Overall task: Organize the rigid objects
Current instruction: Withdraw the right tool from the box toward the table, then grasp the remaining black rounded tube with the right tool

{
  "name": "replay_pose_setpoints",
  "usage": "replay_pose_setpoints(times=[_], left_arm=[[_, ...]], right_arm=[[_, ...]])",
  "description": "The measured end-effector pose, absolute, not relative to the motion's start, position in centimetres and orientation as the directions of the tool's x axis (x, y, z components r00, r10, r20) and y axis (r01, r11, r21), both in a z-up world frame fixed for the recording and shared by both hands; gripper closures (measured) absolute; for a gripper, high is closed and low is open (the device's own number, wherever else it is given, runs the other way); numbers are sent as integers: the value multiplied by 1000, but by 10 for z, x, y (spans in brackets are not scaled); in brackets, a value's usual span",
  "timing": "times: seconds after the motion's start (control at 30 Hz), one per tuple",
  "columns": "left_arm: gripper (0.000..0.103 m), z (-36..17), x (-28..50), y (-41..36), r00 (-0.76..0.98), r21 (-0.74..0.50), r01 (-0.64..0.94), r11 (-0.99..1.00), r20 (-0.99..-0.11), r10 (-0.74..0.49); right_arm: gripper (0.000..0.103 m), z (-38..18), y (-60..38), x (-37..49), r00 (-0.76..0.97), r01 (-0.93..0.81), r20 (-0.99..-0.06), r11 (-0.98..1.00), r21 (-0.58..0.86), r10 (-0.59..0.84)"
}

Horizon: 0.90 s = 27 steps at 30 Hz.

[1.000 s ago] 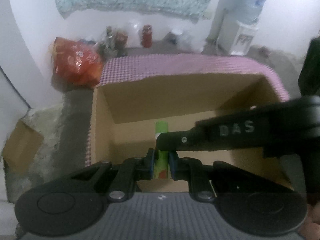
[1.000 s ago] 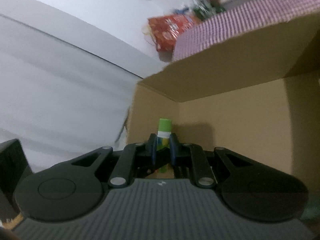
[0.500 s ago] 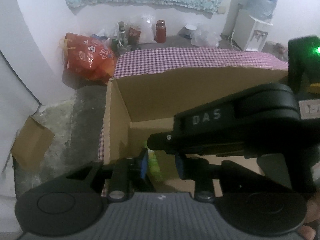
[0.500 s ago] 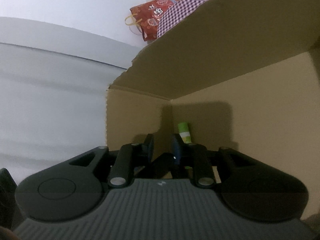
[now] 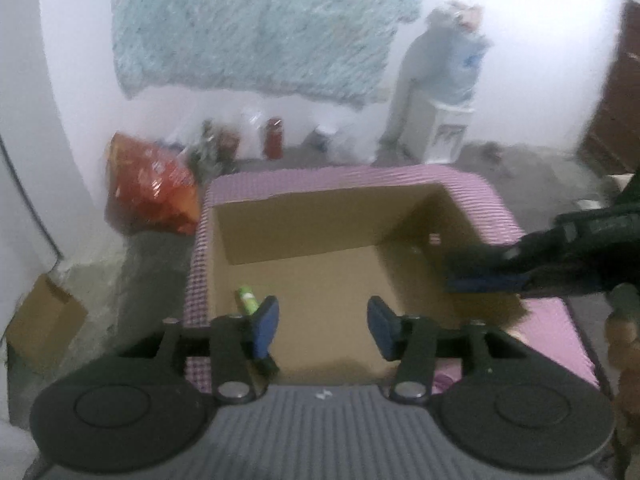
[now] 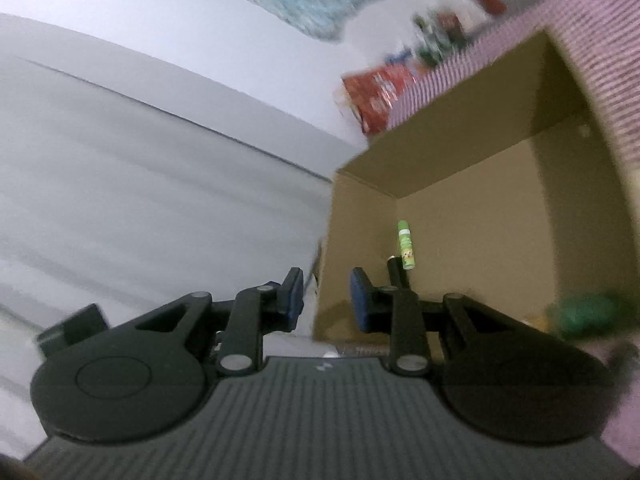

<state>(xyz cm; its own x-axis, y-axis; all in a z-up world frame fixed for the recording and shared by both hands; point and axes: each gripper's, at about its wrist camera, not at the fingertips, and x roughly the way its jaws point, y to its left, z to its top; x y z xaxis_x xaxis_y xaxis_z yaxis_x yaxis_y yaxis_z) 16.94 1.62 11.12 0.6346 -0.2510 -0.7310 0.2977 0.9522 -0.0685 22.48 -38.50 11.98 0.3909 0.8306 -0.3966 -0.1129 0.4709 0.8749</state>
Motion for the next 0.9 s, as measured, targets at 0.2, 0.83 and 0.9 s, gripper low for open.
replay_pose_setpoints(times=[0.2, 0.83, 0.9], left_arm=[[40, 89, 106, -16, 620, -94, 387, 917, -710, -334], [68, -45, 110, -144, 457, -120, 567, 815, -778, -432], [71, -52, 119, -148, 442, -115, 565, 817, -794, -417]], right_arm=[[69, 134, -466, 120, 558, -159, -406, 574, 803, 724], [69, -30, -475, 132, 532, 152, -623, 659, 737, 574], [71, -39, -474, 141, 516, 162, -633, 660, 734, 577]])
